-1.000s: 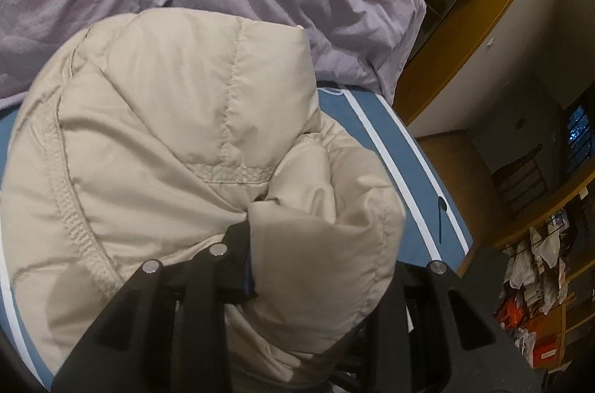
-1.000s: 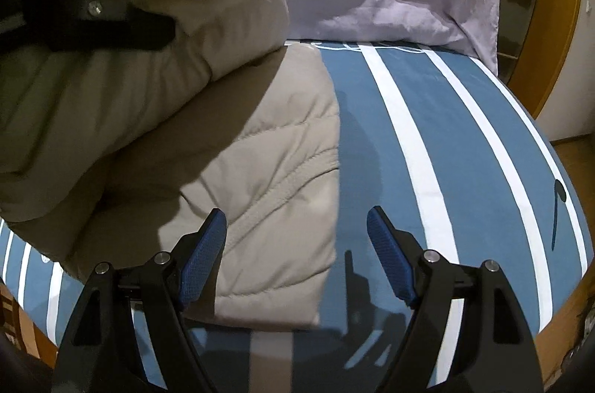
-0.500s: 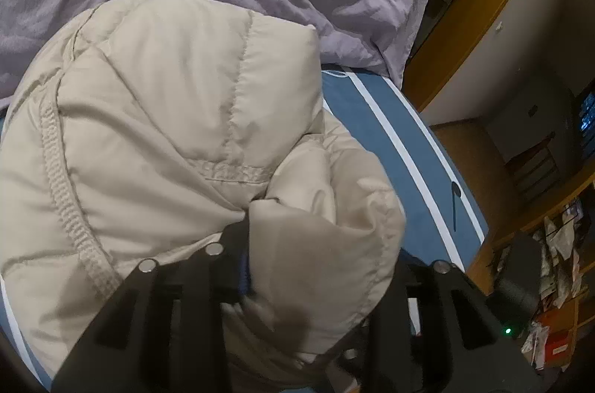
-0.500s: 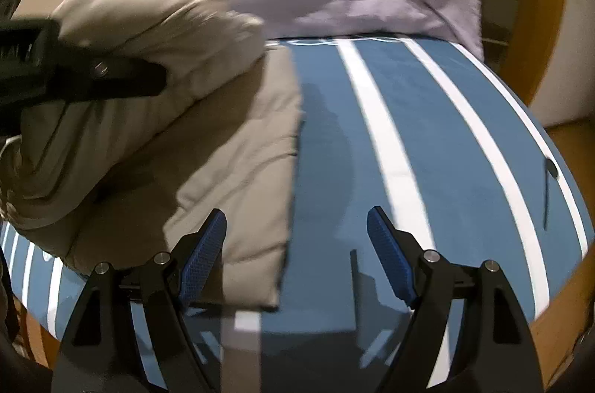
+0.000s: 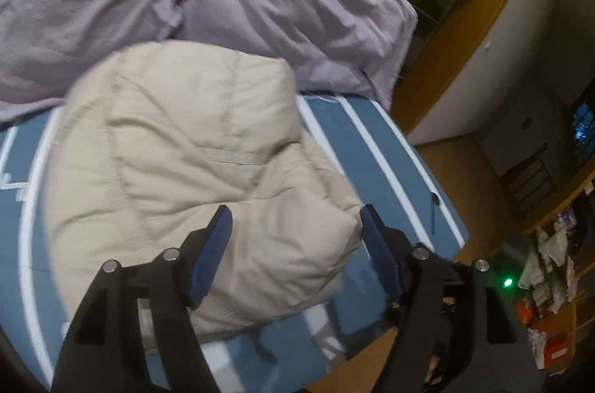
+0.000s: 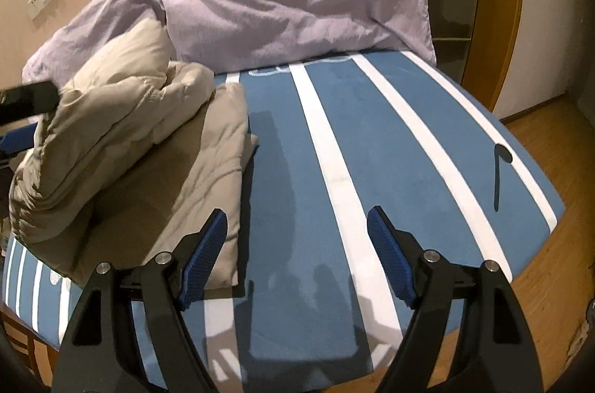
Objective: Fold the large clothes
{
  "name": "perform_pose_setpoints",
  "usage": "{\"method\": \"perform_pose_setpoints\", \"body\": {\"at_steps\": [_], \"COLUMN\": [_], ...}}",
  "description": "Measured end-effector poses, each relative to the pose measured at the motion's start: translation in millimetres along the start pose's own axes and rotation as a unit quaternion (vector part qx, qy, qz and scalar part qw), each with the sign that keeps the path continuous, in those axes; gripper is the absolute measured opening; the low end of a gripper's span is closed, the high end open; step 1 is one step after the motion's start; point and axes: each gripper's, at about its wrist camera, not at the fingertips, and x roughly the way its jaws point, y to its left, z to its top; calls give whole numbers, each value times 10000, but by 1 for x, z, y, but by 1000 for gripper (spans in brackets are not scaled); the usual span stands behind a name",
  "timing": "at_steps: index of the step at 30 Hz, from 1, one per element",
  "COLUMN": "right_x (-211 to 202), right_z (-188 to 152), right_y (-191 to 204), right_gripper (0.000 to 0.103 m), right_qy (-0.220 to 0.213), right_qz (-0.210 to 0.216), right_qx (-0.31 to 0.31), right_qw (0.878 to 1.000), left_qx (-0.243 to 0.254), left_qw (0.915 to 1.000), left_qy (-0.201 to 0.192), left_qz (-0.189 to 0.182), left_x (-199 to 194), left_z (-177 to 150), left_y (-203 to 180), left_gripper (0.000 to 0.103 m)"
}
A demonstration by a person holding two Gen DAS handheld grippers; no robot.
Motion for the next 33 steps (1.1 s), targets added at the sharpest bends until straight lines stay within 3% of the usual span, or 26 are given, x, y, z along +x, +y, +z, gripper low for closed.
{"method": "perform_pose_setpoints", "body": {"at_steps": [6,11,16,26,33], "right_x": [-7,-9,-7,0,4], "right_z": [8,10,13,20,23], "right_y": [4,3,5,10,5], "right_gripper": [79,79,80,80,80], "right_qy": [-115,-139,-125,-86,-55], "right_qz": [19,-9,4,66,35], "right_qx": [-10,3,11,-98,-56], "right_qw": [9999,9999,9999,9999,10000], "left_qx": [-234,-613,-697,-866,-996], "left_qw": [9991,9965,9934,9869,9848], "left_qy": [-251,-560,-793,-531,-217], "left_qz": [244,69,449,1256,1405], "left_x": [-26,-55,-73,-48,-19], "left_z": [5,19,33,30,22], "left_y": [30,54,79,125,138], "left_gripper": [76,75,75,75,75]}}
